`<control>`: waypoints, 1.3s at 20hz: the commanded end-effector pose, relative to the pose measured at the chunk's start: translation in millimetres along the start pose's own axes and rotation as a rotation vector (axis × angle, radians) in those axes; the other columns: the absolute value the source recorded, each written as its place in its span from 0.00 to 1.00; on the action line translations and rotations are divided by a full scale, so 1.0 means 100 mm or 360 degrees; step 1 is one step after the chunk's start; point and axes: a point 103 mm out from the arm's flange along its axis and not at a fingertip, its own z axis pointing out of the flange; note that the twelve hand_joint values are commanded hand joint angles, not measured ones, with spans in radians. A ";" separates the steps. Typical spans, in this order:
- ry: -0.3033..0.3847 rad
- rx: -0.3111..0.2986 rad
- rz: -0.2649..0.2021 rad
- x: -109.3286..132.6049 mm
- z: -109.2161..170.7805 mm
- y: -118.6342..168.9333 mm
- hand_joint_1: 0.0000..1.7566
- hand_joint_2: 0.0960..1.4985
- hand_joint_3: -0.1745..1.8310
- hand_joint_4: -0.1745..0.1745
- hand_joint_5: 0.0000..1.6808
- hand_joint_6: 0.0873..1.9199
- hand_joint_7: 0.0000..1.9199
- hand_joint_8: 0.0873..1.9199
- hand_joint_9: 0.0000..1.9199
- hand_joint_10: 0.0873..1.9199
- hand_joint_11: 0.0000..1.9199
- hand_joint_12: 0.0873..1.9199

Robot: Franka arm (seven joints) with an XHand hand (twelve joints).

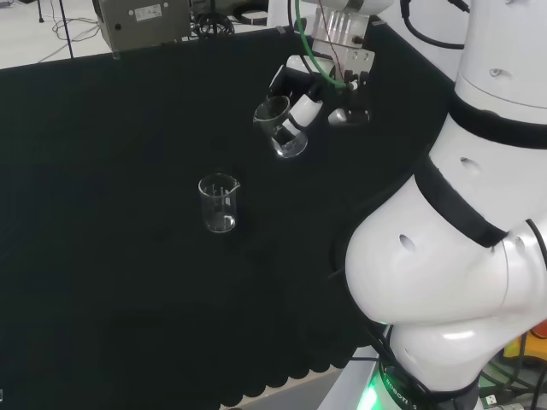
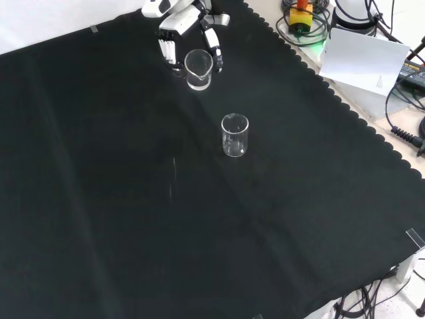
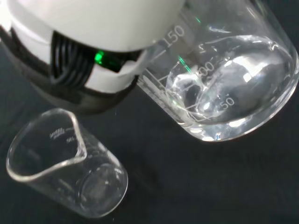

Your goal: Pour the water from the handheld beaker into the one on the table.

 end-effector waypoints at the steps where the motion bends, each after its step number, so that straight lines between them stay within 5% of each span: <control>1: -0.0081 0.0099 0.0019 0.20 0.10 -0.06 0.74 0.36 0.52 0.00 0.67 0.50 0.62 0.49 0.79 0.41 0.64 0.36; 13: -0.0406 0.0300 0.0120 0.51 0.38 -0.10 0.74 0.35 0.54 0.00 0.66 0.52 0.61 0.51 0.79 0.43 0.63 0.38; 26: -0.0635 0.0486 0.0158 0.74 0.54 0.04 0.74 0.34 0.57 0.00 0.65 0.55 0.60 0.54 0.79 0.46 0.63 0.40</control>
